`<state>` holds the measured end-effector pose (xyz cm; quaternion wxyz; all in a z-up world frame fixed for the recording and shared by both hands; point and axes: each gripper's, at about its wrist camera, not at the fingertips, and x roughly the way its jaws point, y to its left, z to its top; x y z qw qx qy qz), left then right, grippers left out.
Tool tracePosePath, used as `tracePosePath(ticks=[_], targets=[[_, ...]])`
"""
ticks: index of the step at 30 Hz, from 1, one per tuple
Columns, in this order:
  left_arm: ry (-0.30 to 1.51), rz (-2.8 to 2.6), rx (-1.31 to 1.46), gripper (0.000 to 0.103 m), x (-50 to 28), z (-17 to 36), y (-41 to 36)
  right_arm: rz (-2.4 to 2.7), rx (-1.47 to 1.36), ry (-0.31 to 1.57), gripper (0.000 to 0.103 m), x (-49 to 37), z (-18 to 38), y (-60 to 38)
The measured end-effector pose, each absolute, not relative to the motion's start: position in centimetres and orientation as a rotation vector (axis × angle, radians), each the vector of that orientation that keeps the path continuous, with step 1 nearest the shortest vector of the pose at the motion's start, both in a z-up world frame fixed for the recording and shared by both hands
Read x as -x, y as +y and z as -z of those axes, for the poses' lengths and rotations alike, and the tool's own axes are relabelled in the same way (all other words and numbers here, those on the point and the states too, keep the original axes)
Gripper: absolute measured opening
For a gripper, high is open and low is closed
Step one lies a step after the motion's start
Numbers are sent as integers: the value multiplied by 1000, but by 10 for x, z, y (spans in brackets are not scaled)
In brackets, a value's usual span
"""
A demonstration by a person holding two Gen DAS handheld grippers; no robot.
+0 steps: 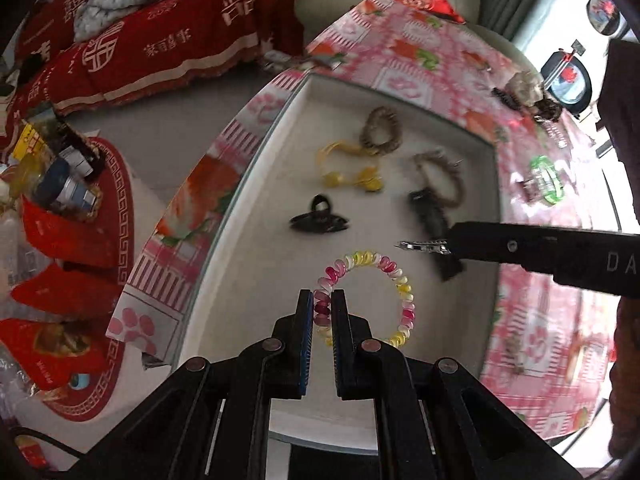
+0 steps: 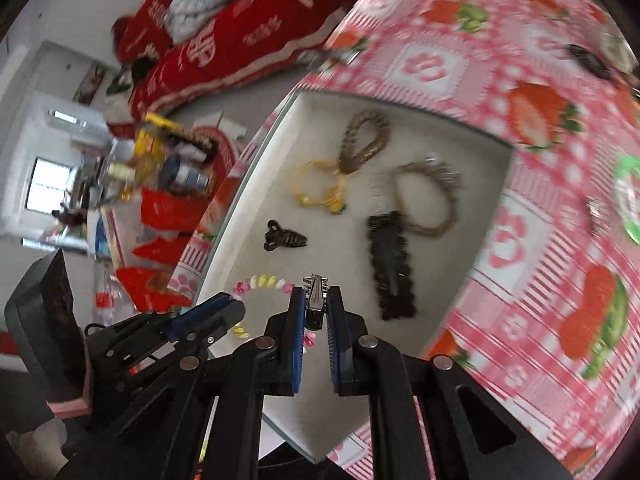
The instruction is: Organize jewelry
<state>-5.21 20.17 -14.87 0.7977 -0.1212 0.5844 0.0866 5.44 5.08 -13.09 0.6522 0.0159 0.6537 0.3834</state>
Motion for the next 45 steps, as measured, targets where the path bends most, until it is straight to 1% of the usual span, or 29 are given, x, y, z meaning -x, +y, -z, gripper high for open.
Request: tracePosePath(ticks=[3, 8, 17, 25, 27, 29, 31, 34, 38, 45], targets=[[1267, -202, 255, 15, 50, 163, 208, -893, -6, 1507, 11, -55, 144, 69], [1268, -222, 244, 15, 48, 173, 213, -895, 27, 1536, 11, -62, 162, 87], [1281, -247, 215, 16, 38, 184, 215, -828, 38, 1552, 11, -85, 179, 94], [1301, -272, 166, 16, 31, 189, 208, -808, 59, 1564, 13, -88, 186, 93], [1310, -278, 155, 16, 29, 188, 207, -810, 66, 1562, 19, -88, 185, 89], [1314, -282, 152, 16, 28, 187, 207, -814, 58, 1554, 29, -89, 181, 88], [1312, -285, 149, 16, 27, 185, 206, -821, 39, 1541, 32, -90, 175, 86], [1307, -279, 148, 16, 25, 181, 205, -824, 5, 1521, 33, -93, 164, 80], [1311, -265, 159, 16, 24, 178, 205, -816, -32, 1504, 38, -94, 152, 68], [1313, -247, 152, 17, 19, 169, 197, -775, -58, 1467, 38, -89, 140, 45]])
